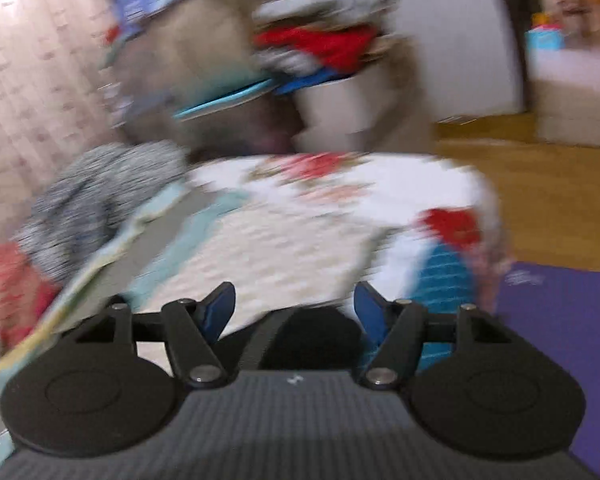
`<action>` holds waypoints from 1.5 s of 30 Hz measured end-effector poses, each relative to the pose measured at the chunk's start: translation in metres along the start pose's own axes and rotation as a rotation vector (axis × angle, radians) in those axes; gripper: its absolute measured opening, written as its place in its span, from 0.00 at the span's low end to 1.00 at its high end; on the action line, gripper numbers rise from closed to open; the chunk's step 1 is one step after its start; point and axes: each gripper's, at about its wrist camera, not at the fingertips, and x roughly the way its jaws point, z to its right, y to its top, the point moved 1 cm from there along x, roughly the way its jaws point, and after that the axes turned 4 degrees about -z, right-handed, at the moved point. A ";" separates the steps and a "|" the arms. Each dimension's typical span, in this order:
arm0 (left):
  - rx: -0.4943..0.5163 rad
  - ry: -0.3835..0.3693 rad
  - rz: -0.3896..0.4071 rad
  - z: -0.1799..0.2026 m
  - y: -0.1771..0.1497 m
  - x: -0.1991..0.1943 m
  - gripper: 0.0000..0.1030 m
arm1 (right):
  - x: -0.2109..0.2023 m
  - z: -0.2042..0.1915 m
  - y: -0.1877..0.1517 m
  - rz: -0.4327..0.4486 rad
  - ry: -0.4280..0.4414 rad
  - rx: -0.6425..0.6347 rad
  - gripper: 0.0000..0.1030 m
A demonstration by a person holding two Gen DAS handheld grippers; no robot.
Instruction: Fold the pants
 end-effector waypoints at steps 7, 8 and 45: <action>0.059 -0.031 -0.046 0.059 0.047 0.086 0.77 | 0.056 -0.107 -0.004 -0.189 0.218 -0.152 0.66; 0.047 -0.028 -0.057 0.062 0.050 0.098 0.77 | 0.066 -0.124 -0.003 -0.207 0.231 -0.177 0.66; -0.164 -0.178 -0.053 0.028 0.051 0.118 0.20 | 0.169 -0.173 0.087 0.081 0.403 -0.052 0.10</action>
